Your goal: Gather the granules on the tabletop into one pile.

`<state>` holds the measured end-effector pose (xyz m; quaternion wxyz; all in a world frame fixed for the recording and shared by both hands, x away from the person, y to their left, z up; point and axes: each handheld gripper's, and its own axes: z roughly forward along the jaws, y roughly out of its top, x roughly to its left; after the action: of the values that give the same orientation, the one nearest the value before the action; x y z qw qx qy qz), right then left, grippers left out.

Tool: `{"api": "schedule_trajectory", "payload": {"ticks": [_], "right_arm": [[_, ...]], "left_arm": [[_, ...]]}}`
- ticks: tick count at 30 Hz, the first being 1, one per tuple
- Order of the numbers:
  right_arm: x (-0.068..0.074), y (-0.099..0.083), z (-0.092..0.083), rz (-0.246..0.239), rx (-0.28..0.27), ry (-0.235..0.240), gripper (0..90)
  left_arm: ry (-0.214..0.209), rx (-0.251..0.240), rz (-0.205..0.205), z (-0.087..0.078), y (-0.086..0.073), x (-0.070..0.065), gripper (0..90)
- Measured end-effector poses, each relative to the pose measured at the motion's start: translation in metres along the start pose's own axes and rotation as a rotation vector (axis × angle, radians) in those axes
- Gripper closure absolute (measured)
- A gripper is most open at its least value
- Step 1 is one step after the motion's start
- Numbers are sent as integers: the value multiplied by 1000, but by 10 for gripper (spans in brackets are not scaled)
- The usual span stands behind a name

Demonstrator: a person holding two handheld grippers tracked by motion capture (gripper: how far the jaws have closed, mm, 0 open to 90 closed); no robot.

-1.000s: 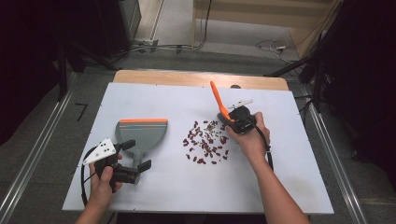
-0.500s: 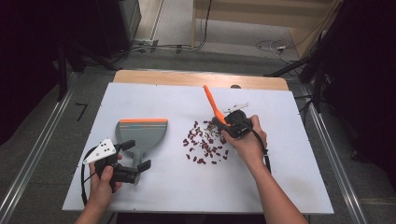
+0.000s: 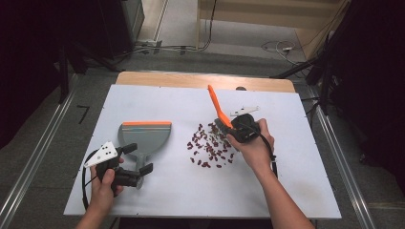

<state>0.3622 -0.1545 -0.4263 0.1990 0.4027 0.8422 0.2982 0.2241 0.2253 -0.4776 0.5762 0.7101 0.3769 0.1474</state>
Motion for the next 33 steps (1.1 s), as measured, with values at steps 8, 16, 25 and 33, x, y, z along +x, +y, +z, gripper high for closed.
{"api": "schedule_trajectory", "payload": {"ticks": [8, 16, 25, 33], "right_arm": [[44, 0, -20, -55, -45, 147, 690], [77, -1, -18, -72, -36, 260, 691], [103, -5, -6, -73, -20, 373, 690], [98, -9, 15, -54, 26, 342, 689]], "left_arm": [[11, -8, 0, -2, 1, 1, 0], [23, -15, -6, -5, 1, 3, 0], [30, -20, -7, -7, 1, 4, 0], [27, -18, -4, -6, 0, 2, 0]]}}
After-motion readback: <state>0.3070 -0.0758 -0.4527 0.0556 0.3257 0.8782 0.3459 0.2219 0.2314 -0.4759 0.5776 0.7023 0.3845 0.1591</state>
